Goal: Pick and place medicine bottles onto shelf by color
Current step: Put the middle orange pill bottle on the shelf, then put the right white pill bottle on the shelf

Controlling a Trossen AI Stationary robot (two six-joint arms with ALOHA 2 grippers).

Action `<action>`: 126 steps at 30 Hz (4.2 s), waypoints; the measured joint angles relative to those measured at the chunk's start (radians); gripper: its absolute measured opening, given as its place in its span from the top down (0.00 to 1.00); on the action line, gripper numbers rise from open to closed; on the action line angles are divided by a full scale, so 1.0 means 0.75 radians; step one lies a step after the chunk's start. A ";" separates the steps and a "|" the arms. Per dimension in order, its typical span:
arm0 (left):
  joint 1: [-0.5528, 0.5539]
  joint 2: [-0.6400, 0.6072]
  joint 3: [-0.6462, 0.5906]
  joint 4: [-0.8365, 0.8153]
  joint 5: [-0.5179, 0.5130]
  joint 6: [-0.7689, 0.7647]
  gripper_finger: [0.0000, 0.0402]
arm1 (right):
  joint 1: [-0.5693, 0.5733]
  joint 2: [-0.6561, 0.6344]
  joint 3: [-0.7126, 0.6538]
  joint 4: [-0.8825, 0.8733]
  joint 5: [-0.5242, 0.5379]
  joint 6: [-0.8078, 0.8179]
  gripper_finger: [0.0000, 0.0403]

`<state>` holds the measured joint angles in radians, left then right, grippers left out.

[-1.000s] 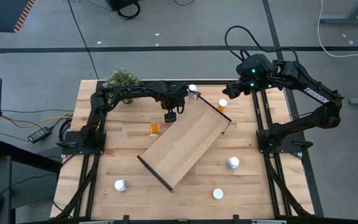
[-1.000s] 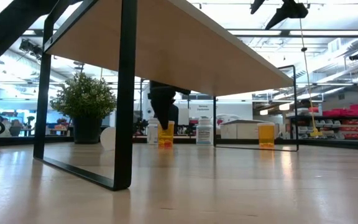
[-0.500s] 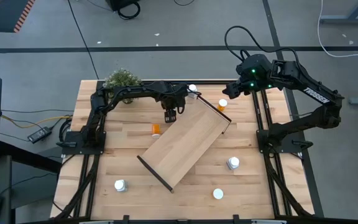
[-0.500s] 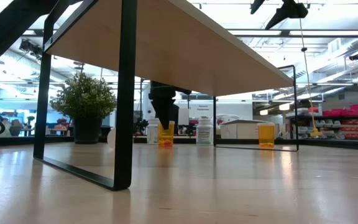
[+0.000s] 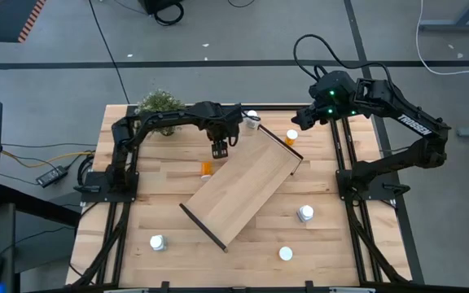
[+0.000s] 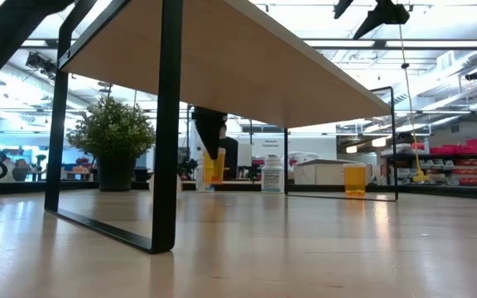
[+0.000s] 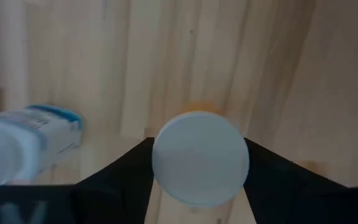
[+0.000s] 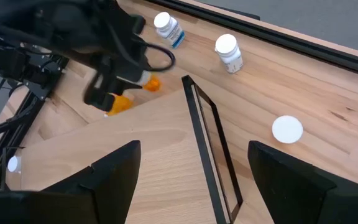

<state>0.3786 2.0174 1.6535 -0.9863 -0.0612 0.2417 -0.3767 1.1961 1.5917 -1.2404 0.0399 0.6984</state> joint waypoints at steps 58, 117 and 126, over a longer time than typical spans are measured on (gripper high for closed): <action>-0.965 -0.430 0.084 -0.542 -0.057 -1.169 0.43 | 0.295 0.001 0.000 -0.015 0.130 -0.289 0.25; -0.867 -0.399 0.772 -0.567 -0.347 -0.959 0.15 | 1.022 0.005 -0.942 0.329 -0.268 0.879 0.14; -0.910 -0.398 0.809 -0.652 -0.346 -0.979 0.15 | 1.002 0.005 -1.097 0.433 -0.241 0.890 0.11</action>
<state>-0.3040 1.7187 2.2601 -1.4757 -0.3210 -0.4929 0.3744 1.1999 0.7688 -0.9158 -0.1410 1.3657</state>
